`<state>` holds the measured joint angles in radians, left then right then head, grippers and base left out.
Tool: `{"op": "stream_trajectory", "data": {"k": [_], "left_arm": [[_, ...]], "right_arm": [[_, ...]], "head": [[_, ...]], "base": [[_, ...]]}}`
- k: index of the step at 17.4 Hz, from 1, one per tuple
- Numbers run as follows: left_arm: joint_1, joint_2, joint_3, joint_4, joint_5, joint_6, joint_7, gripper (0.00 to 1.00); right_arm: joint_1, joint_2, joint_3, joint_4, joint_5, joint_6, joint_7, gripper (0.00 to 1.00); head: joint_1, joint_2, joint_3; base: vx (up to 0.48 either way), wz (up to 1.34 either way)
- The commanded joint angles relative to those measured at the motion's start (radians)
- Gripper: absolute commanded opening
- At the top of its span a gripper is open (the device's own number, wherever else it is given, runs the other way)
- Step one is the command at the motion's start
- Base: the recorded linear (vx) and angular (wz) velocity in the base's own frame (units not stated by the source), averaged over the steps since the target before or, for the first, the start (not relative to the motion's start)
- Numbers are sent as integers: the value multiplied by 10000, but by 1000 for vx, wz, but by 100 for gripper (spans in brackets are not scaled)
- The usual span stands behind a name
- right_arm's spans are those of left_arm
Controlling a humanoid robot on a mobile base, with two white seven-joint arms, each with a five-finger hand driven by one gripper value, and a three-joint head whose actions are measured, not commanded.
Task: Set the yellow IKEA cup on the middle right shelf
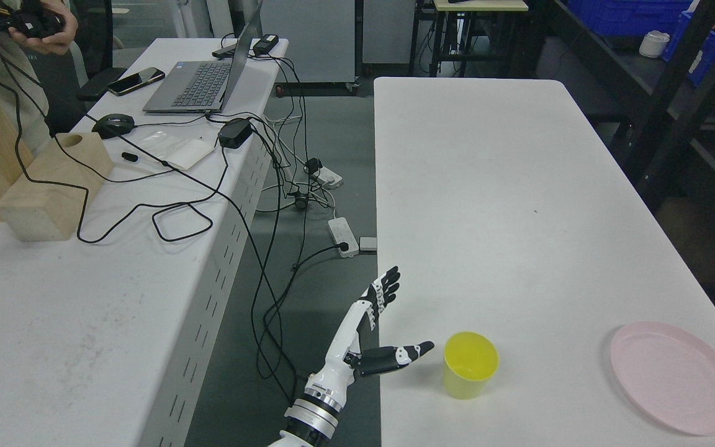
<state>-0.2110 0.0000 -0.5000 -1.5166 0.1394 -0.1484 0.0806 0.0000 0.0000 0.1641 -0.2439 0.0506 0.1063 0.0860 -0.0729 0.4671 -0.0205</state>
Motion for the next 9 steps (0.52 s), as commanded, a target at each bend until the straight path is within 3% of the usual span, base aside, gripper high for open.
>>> {"op": "stream_trajectory", "data": {"k": [1,9], "left_arm": [[-190,175,-1610,179,1,11,-24,100],[-405,175,-1995,638,-29,165,-24,100]], "right_arm": [[61,-175,0,0,0,-5,-1,99],[61,-175,0,0,0,-5,-1,99]], "head": [[0,0,0],[0,0,0]], "base": [[-9,-21],[0,0]]}}
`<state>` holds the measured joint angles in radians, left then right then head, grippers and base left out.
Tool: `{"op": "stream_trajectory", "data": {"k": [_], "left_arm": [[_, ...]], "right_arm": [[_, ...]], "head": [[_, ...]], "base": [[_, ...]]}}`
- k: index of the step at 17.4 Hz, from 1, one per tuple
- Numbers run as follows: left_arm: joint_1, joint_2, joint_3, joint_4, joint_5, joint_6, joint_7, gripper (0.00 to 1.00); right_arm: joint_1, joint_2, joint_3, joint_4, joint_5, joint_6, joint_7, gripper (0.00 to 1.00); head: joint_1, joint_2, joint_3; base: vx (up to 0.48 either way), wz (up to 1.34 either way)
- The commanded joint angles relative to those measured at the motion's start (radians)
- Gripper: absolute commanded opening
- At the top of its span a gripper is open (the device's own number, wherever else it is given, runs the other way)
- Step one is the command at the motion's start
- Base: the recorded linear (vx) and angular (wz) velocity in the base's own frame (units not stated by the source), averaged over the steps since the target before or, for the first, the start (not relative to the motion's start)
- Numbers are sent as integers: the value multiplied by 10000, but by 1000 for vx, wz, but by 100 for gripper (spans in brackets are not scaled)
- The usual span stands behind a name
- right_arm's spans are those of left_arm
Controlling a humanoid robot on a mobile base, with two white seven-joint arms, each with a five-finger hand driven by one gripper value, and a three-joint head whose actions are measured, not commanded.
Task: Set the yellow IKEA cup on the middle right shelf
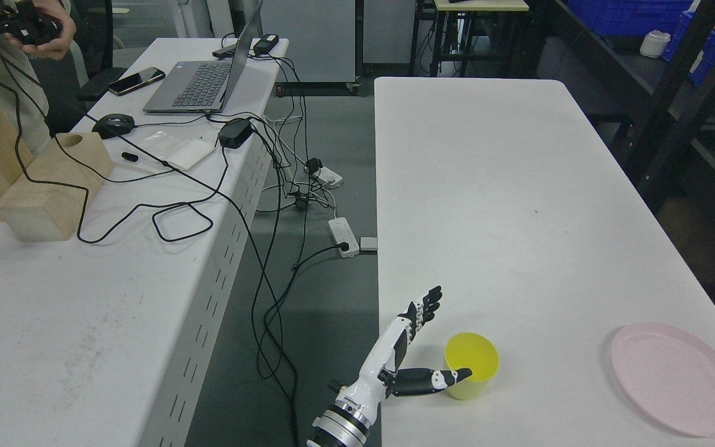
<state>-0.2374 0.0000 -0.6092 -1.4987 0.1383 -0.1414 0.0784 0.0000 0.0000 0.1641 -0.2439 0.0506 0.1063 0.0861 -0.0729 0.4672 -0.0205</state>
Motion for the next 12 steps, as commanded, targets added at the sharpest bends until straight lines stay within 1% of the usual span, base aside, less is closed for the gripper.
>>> {"op": "stream_trajectory", "data": {"k": [1,5,8,12], "left_arm": [[-233,175,-903,552,-18,94,-1,100],[-663,175,-888,1058,-18,125,-1,100],[-694,175,-888,1471,-18,370,-1,99],[-771,175,-903,1902,-18,386,-17,97]], "right_arm": [[61,-174,0,0,0,-5,-2,99],[61,-174,0,0,0,-5,-2,99],[61,-174,0,0,0,-5,-2,99],[61,-174,0,0,0,-5,-2,99]], "head": [[0,0,0],[0,0,0],[0,0,0],[0,0,0]], "base": [[0,0],[0,0],[0,0],[0,0]]}}
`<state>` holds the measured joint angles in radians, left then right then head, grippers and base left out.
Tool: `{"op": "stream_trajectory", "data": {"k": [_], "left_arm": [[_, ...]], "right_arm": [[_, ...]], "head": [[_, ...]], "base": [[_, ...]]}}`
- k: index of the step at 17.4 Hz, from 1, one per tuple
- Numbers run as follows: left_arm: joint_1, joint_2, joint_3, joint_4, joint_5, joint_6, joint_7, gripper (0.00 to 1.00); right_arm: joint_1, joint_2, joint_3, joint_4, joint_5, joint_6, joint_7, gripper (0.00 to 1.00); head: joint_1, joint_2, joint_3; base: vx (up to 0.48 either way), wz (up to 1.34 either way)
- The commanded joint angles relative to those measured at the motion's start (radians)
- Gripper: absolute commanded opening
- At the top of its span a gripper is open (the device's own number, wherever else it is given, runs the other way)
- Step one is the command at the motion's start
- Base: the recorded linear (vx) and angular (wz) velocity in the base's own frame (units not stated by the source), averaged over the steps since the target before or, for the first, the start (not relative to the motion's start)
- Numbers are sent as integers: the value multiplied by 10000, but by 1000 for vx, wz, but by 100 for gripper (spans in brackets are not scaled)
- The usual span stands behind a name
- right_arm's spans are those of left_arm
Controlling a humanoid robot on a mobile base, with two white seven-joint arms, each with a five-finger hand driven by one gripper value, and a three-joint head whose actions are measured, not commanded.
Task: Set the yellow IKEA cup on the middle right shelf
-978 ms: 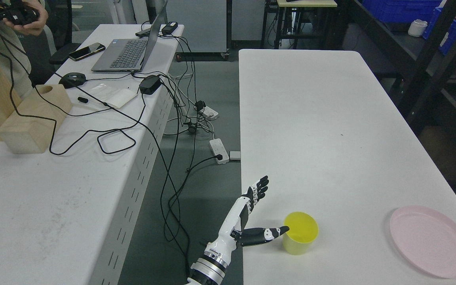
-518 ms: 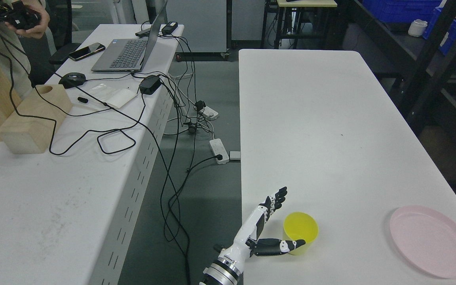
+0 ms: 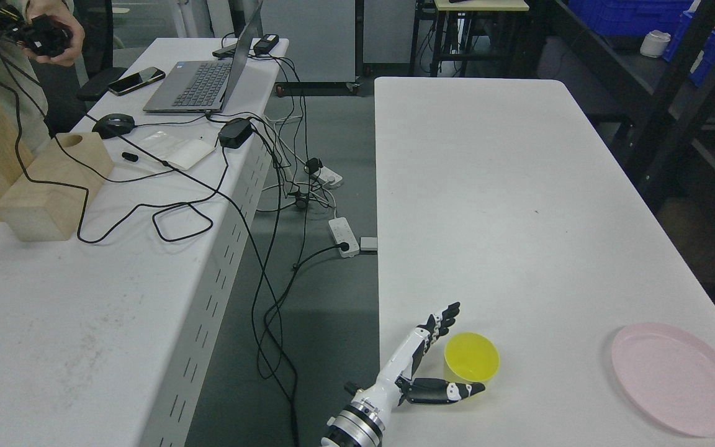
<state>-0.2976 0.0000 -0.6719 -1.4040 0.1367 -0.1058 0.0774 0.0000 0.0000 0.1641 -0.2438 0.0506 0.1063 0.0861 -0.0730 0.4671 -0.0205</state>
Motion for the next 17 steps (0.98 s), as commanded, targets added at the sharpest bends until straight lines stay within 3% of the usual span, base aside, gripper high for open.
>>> {"op": "stream_trajectory", "data": {"k": [1,3,9,11,17], "left_arm": [[-260,174,-276,1016,-1,15,-22,96],[-413,174,-276,1170,-1,15,-23,91],[-537,174,-214,1232,181,-122,-7,61],[-537,174,-138,1232,670,-534,-7,44],[-521,174,199,1125,995,-2083,8,6]], "right_arm": [[61,-175,0,29,0,-5,-2,99],[61,-175,0,-1,0,-5,-2,99],[61,-175,0,-1,0,-5,-2,99],[61,-175,0,-1,0,-5,-2,99],[61,-175,0,-1,0,-5,-2,99]], "head": [[0,0,0],[0,0,0],[0,0,0],[0,0,0],[0,0,0]], "base": [[0,0],[0,0],[0,0],[0,0],[0,0]]}}
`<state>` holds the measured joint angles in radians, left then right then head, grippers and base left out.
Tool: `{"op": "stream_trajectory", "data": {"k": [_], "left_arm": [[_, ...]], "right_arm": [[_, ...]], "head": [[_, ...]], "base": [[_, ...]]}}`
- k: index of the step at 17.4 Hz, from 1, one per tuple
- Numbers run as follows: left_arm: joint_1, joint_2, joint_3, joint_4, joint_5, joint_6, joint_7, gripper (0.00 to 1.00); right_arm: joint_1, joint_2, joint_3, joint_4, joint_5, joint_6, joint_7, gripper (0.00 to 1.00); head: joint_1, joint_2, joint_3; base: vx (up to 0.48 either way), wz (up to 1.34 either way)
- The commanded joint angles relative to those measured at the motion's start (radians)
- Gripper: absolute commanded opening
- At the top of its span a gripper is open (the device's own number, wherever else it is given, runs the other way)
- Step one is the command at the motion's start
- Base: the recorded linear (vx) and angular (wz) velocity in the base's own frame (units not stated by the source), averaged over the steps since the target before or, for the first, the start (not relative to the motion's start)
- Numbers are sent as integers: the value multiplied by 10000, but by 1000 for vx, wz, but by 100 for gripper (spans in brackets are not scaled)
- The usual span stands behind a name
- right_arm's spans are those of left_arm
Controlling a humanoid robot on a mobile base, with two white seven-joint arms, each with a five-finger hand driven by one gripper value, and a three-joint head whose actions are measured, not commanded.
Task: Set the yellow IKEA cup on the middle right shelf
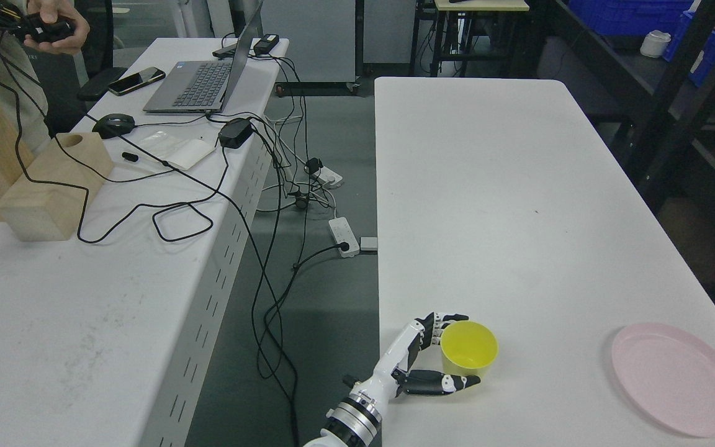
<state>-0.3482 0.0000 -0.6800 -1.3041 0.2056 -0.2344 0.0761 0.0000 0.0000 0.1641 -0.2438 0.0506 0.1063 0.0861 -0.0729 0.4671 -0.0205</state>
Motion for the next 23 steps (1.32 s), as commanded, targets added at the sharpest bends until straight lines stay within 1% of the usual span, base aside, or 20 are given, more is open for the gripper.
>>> {"op": "stream_trajectory", "data": {"k": [1,8,11,23], "left_arm": [[15,175,326,48,292,-1028,21,3],[812,175,342,-902,307,-2011,6,1],[1012,175,433,-1225,307,-2074,6,1],[1012,175,786,-1226,307,-2150,6,1]], "right_arm": [[61,-174,0,-1,0,-5,-2,99],[61,-174,0,-1,0,-5,-2,99],[61,-174,0,-1,0,-5,-2,99],[61,-174,0,-1,0,-5,-2,99]], "head": [[0,0,0],[0,0,0],[0,0,0],[0,0,0]], "base": [[0,0],[0,0],[0,0],[-39,-56]]}}
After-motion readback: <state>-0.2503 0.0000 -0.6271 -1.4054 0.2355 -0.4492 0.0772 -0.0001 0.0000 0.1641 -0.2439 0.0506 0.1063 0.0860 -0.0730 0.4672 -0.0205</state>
